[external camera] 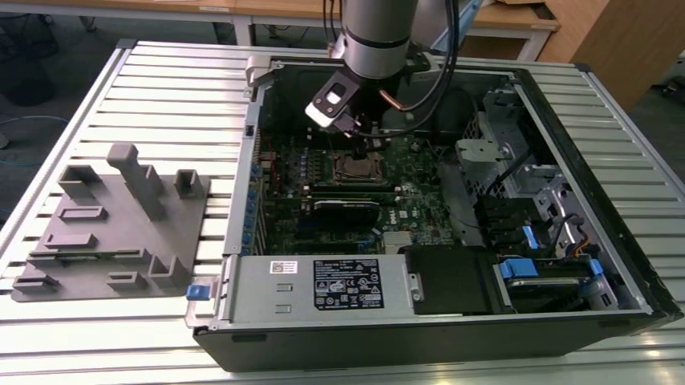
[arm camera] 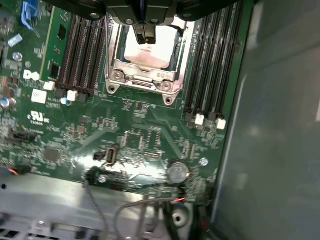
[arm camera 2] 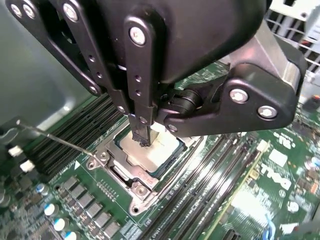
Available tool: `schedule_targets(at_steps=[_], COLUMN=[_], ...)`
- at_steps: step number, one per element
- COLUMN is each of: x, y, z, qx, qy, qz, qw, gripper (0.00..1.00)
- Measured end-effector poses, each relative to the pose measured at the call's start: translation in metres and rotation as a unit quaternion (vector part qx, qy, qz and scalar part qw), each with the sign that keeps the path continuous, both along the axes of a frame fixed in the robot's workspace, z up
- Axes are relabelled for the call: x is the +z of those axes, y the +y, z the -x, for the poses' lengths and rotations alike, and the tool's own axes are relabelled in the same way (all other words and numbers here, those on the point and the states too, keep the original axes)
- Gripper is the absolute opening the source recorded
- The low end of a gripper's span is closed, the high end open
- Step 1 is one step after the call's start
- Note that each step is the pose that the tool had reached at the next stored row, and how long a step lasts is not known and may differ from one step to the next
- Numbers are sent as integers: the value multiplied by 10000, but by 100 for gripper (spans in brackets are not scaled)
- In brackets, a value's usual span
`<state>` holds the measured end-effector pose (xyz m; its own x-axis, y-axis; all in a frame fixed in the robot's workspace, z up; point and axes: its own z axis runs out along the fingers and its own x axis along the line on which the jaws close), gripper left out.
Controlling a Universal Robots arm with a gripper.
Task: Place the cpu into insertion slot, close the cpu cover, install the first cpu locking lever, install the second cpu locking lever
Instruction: 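Close the cpu cover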
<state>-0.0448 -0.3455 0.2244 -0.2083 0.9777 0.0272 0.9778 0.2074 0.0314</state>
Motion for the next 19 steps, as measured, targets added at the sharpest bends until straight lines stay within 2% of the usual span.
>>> schedule_targets(at_steps=[5,7,10,15,19], x=[-1,-2,-3,-4,-5], y=[0,0,0,0,0], z=[0,0,0,0,0], qx=[455,634,906,1361,1722], qy=[0,0,0,0,0], qz=[0,0,0,0,1], qw=[9990,9980,9959,9907,9851], gripper=[10,10,10,10,10])
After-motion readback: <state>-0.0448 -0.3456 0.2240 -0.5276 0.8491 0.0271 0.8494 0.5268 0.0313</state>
